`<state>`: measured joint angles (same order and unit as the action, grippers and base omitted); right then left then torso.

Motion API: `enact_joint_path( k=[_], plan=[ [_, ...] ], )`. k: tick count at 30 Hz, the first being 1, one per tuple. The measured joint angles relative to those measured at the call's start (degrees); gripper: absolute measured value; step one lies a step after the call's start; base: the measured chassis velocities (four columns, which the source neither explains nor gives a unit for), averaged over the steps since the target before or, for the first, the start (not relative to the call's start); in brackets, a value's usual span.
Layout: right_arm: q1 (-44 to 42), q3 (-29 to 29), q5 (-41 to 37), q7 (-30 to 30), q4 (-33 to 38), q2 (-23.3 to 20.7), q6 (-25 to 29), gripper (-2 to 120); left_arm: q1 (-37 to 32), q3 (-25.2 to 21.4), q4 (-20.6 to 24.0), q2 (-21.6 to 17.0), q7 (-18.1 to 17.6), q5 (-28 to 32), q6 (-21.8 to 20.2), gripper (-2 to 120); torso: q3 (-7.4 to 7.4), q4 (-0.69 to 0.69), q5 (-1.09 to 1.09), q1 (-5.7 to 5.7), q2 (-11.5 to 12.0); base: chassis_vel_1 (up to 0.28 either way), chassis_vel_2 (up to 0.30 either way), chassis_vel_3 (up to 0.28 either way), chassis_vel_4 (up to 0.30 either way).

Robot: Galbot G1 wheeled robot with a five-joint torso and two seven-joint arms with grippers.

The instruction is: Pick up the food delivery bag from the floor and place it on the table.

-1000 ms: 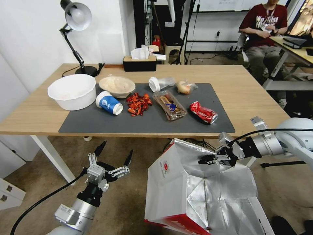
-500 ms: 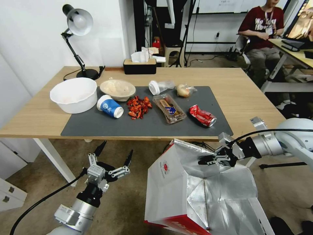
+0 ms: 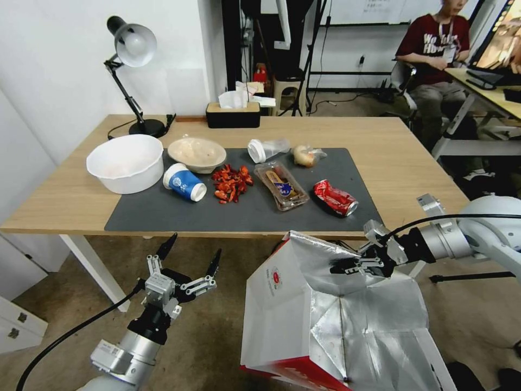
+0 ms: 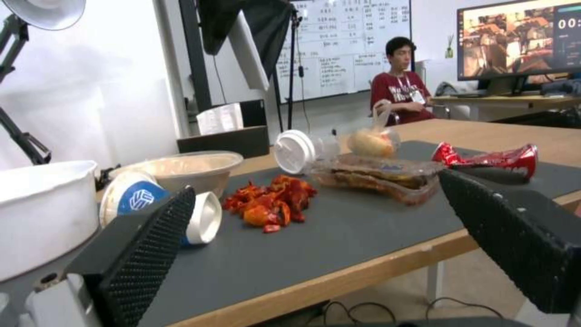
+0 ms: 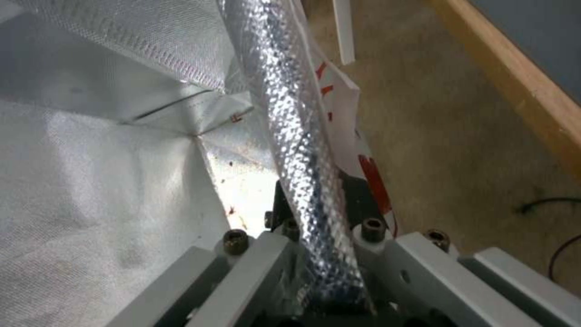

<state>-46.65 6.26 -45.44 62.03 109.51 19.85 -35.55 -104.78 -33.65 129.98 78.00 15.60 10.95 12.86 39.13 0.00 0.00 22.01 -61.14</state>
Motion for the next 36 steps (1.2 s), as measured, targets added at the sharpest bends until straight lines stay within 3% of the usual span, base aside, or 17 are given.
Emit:
enact_joint_path(
  k=[13,36],
  plan=[
    [-0.29,0.45,-0.14,0.02,0.51,-0.30,0.00,0,-0.59,-0.08,0.76,0.20,0.57,-0.02,-0.81,100,2.04,0.00,0.00,1.54,-3.54,0.000,0.000,0.000,0.000],
    [-4.05,3.90,-0.37,0.06,1.92,-0.87,0.03,0,-1.18,-0.04,1.25,0.19,-0.60,-0.18,-0.24,100,1.90,0.00,0.00,1.43,-3.31,0.000,0.000,0.000,0.000]
  ],
)
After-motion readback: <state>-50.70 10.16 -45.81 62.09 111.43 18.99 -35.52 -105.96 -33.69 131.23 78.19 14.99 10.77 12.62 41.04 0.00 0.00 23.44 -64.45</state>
